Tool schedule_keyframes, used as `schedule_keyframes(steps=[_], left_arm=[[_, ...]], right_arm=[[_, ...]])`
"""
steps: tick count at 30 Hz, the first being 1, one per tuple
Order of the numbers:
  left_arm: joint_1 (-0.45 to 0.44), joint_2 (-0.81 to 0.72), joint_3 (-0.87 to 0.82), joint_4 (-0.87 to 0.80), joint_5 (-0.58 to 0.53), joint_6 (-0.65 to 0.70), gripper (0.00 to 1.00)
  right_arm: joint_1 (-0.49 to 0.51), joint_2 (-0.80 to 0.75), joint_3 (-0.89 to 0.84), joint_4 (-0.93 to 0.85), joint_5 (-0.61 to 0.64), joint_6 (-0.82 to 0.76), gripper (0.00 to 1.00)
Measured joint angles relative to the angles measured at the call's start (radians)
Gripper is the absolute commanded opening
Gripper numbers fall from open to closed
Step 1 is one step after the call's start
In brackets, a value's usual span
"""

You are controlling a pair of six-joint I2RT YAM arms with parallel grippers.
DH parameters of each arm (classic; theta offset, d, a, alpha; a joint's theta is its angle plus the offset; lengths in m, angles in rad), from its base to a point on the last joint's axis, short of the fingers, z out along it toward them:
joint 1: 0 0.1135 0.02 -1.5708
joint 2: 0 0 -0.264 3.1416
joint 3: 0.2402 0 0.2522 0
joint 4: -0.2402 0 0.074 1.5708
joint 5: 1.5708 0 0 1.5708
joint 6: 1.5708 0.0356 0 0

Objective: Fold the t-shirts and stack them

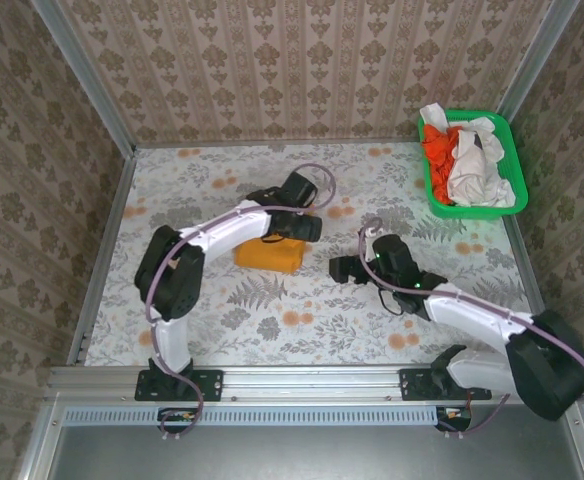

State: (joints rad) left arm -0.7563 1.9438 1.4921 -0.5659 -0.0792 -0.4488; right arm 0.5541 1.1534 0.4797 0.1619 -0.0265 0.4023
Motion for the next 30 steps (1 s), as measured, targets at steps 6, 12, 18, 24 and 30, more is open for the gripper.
schedule_keyframes(steps=[6, 12, 18, 24, 30], left_arm=[[-0.042, 0.146, 0.089, -0.093, -0.049, -0.001, 0.47], [-0.039, 0.218, 0.153, -0.168, -0.115, 0.002, 0.32], [-0.013, 0.218, 0.15, -0.171, -0.12, 0.008, 0.22], [0.071, 0.174, 0.076, -0.112, -0.088, 0.045, 0.22], [0.232, 0.136, 0.015, -0.088, -0.074, 0.161, 0.29]], right_arm=[[-0.011, -0.076, -0.026, 0.0, 0.022, -0.056, 0.98], [-0.014, -0.077, -0.026, -0.001, 0.023, -0.071, 0.98], [-0.015, -0.077, -0.026, 0.0, 0.012, -0.087, 0.98], [0.001, -0.05, -0.016, 0.04, -0.072, -0.119, 0.99], [0.097, 0.052, 0.071, 0.075, -0.108, -0.18, 1.0]])
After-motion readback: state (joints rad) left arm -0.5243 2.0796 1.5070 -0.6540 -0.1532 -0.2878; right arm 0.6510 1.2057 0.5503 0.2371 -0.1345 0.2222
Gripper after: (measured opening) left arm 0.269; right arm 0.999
